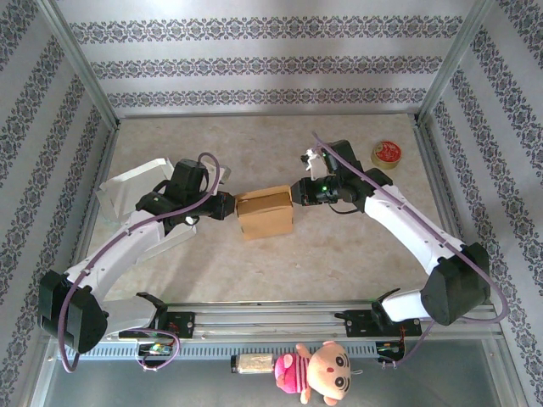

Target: Fold the paper box

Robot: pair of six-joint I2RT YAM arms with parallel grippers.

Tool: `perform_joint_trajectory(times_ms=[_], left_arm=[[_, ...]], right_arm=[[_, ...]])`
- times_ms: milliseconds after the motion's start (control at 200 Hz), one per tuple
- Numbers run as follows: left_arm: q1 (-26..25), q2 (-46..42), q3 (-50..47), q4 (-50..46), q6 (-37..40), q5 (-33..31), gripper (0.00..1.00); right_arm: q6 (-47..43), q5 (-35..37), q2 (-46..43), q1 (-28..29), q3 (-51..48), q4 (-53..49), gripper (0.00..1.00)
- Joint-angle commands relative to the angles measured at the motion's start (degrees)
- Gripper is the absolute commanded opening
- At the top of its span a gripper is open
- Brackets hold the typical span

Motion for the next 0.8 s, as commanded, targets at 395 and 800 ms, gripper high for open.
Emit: perform_joint_trajectory(times_ms=[395,800], left_arm=[[-3.55,2.05,3.94,0.15,0.03,-3.66,0.09],[-3.58,2.4,3.94,4.34,-12.03,0.49,0.09]], right_arm=[[2.31,0.59,1.33,-1.3,-0.22,-1.16,0.13],[1.92,0.4,0.87,-1.43,-2.45,-0.27,0.13]])
